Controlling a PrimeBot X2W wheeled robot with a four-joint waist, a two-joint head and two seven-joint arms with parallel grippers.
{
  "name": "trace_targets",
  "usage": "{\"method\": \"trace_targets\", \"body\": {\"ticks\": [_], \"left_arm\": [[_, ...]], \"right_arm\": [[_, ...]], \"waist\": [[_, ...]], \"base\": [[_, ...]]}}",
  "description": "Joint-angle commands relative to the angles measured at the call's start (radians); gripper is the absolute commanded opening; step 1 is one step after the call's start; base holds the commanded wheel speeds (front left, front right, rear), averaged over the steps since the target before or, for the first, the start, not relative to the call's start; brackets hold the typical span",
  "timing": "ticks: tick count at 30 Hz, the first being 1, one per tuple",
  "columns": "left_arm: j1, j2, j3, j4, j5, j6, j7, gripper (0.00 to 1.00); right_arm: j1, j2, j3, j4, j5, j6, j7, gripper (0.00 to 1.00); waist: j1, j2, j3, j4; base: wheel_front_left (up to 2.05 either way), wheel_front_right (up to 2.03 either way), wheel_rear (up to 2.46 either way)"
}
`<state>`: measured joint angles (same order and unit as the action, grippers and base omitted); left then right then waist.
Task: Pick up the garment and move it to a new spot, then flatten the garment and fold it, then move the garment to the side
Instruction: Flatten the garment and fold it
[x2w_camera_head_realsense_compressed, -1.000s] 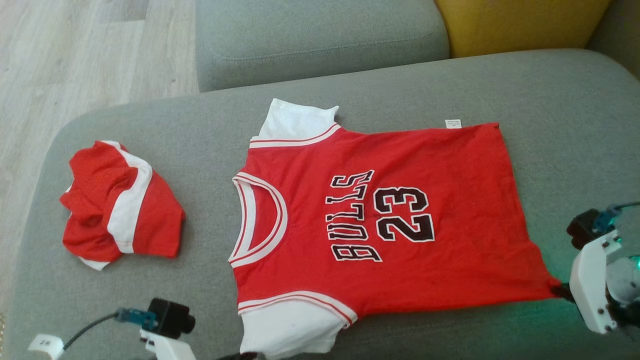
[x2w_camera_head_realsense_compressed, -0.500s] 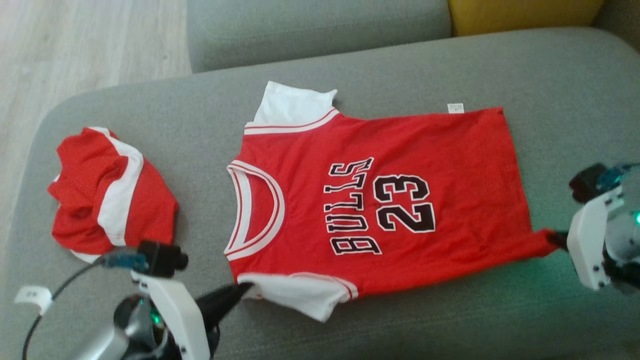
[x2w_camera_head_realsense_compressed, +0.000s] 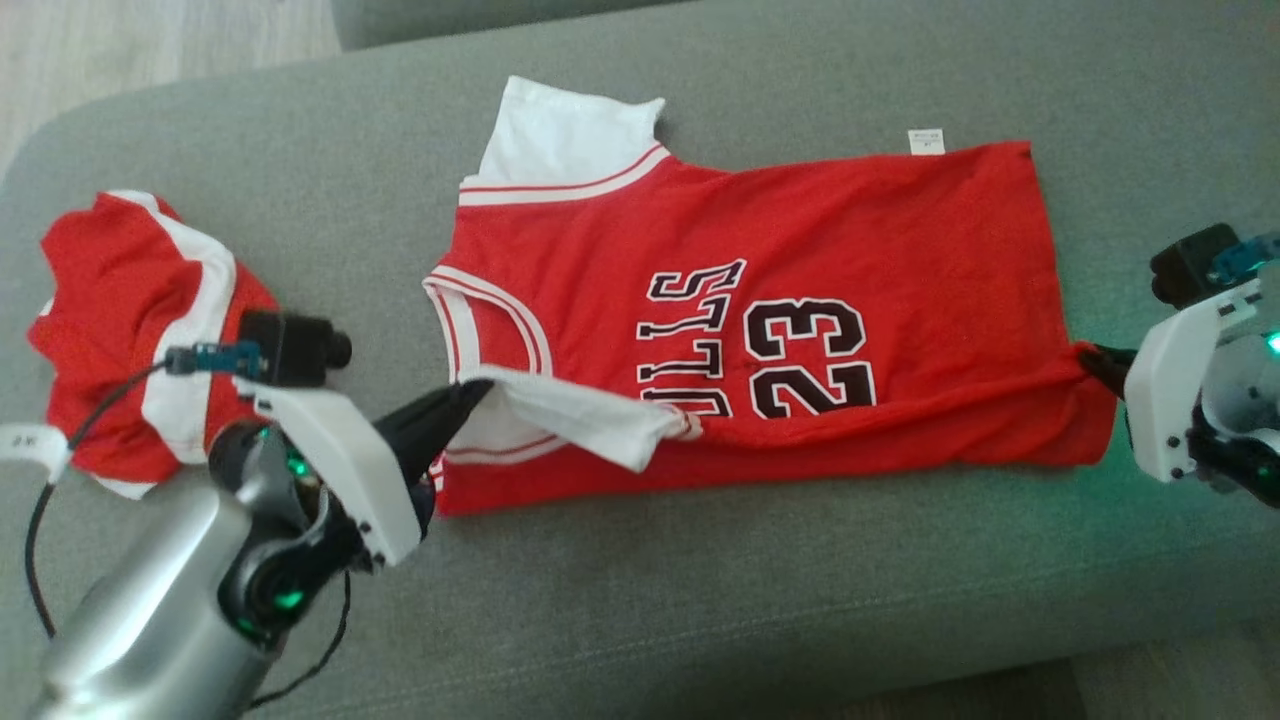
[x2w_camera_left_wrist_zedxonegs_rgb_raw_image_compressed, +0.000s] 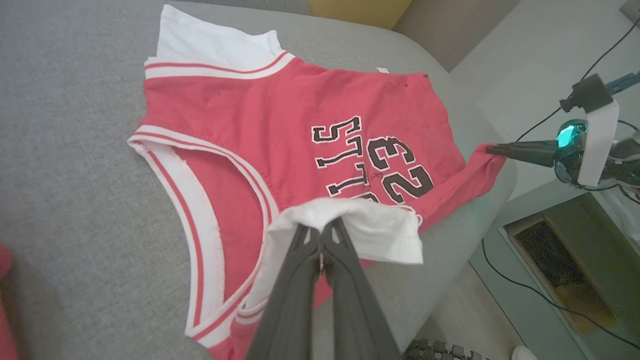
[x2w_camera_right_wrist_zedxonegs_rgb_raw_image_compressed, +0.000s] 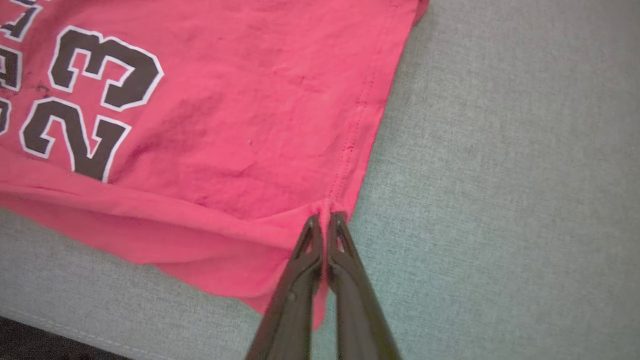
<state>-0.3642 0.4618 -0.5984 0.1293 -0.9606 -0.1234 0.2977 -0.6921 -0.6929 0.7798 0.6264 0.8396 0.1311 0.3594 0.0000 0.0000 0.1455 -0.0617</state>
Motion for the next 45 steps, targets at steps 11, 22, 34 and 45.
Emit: {"method": "trace_targets", "body": {"ticks": [11,22,34,45], "left_arm": [[-0.177,0.009,0.025,0.093,0.018,-0.007,-0.043,0.0],[-0.26,-0.015,0.025,0.237,0.042,-0.004,-0.092,0.0],[-0.283,-0.024,-0.031,0.29,0.053,-0.006,-0.107,0.0],[-0.265,-0.064,0.006,0.351,0.032,0.049,-0.233,1.0]], "right_arm": [[-0.082,0.041,0.017,0.075,-0.027,0.0,-0.121,0.0],[-0.129,0.065,0.051,0.142,-0.024,0.0,-0.185,0.0],[-0.144,0.073,0.101,0.168,0.003,0.0,-0.205,0.0],[-0.154,0.11,0.086,0.253,0.031,0.0,-0.286,1.0]], "waist": [[0.0,0.0,0.068,-0.018],[0.0,0.0,0.116,-0.021],[0.0,0.0,0.122,-0.016],[0.0,0.0,0.072,-0.017]], "base": [[0.0,0.0,0.0],[0.0,0.0,0.0],[0.0,0.0,0.0],[0.0,0.0,0.0]]}}
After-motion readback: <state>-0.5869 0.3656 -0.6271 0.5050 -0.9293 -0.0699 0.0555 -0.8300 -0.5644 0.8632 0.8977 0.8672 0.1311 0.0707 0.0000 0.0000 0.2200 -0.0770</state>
